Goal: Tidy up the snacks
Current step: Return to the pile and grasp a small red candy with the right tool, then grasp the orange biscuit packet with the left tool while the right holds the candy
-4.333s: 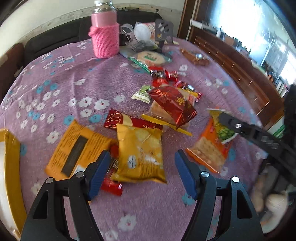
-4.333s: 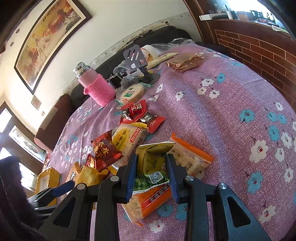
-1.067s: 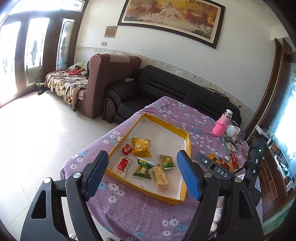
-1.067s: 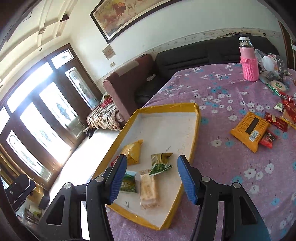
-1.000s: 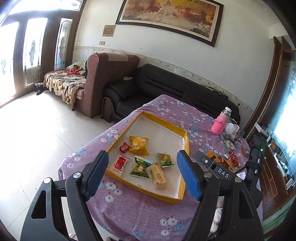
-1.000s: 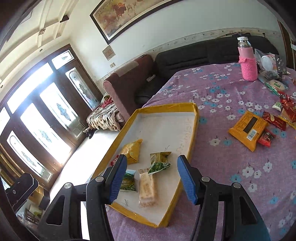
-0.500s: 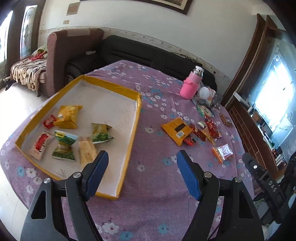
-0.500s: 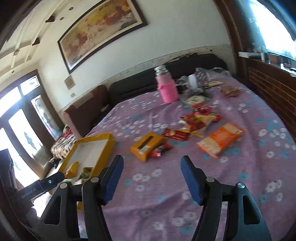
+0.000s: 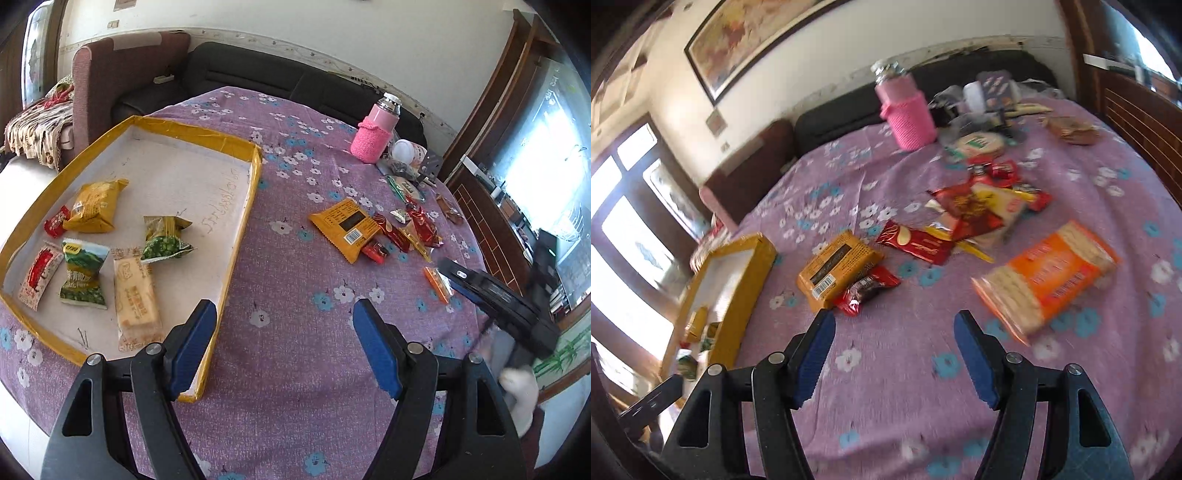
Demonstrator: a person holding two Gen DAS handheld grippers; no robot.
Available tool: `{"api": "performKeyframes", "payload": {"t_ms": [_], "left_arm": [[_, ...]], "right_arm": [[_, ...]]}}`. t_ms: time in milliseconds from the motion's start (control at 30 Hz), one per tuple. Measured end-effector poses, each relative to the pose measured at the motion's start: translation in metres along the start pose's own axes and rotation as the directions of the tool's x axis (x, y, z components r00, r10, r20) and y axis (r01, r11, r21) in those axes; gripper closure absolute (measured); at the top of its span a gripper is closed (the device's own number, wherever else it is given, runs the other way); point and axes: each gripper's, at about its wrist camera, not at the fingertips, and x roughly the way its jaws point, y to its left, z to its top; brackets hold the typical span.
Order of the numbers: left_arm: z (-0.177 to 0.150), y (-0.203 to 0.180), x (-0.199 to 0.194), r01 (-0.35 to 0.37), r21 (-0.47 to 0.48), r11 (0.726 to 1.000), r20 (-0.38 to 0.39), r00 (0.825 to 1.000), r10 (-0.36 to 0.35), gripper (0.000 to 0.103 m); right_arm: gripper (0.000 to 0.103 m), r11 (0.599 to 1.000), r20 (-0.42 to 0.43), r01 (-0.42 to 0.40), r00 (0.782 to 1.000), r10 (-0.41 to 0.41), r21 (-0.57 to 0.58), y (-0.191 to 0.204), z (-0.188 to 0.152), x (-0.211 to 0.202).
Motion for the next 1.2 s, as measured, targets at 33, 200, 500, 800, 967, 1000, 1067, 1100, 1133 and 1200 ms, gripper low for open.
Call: {"api": "performKeyframes", "payload": {"t_ms": [33, 200, 500, 800, 967, 1000, 1067, 1100, 1133, 1200], "left_arm": [[0.002, 0.000, 0.001, 0.001, 0.008, 1.000, 0.001, 1.000, -0.001, 0.027], [0.022, 0.004, 0.003, -0.013, 0.042, 0.999, 0.026, 1.000, 0.011, 0.027], [0.078, 0.002, 0.048, 0.045, 0.021, 0.999, -0.045, 0.998, -0.044, 0.027], [0.109, -0.053, 0.140, 0.085, 0.204, 0.975, -0.181, 0.982, -0.047, 0.027], [0.129, -0.067, 0.193, 0.056, 0.272, 0.961, -0.235, 0.972, 0.010, 0.027], [0.132, -0.067, 0.203, 0.050, 0.275, 0.960, -0.248, 0.969, 0.020, 0.027], [0.134, -0.066, 0.219, 0.052, 0.263, 0.963, -0.285, 0.958, 0.026, 0.027], [0.133, -0.066, 0.225, 0.071, 0.255, 0.964, -0.303, 0.953, 0.010, 0.026], [0.132, -0.065, 0.226, 0.104, 0.240, 0.965, -0.318, 0.948, -0.023, 0.026], [0.129, -0.069, 0.224, 0.129, 0.262, 0.957, -0.338, 0.940, -0.034, 0.026]], "right_arm": [[0.034, 1.000, -0.020, -0.007, 1.000, 0.007, -0.020, 0.005, 0.003, 0.012], [0.035, 0.992, -0.089, 0.010, 0.996, -0.022, -0.129, 0.025, 0.015, 0.072], [0.052, 0.977, -0.095, -0.057, 0.995, 0.038, -0.207, 0.037, 0.011, 0.093], [0.081, 0.974, -0.108, -0.030, 0.994, 0.005, -0.224, 0.035, 0.014, 0.083], [0.084, 0.991, -0.110, -0.021, 0.994, 0.006, -0.133, 0.006, 0.025, 0.076], [0.084, 0.993, -0.120, -0.032, 0.993, 0.018, -0.114, 0.001, 0.025, 0.077], [0.083, 0.995, -0.138, -0.060, 0.989, 0.049, -0.075, -0.006, 0.027, 0.079], [0.083, 0.996, -0.143, -0.068, 0.988, 0.058, -0.066, -0.008, 0.028, 0.079], [0.083, 0.995, -0.149, -0.072, 0.987, 0.062, -0.063, -0.008, 0.028, 0.079], [0.081, 0.995, -0.163, -0.080, 0.984, 0.069, -0.057, -0.010, 0.029, 0.080]]}}
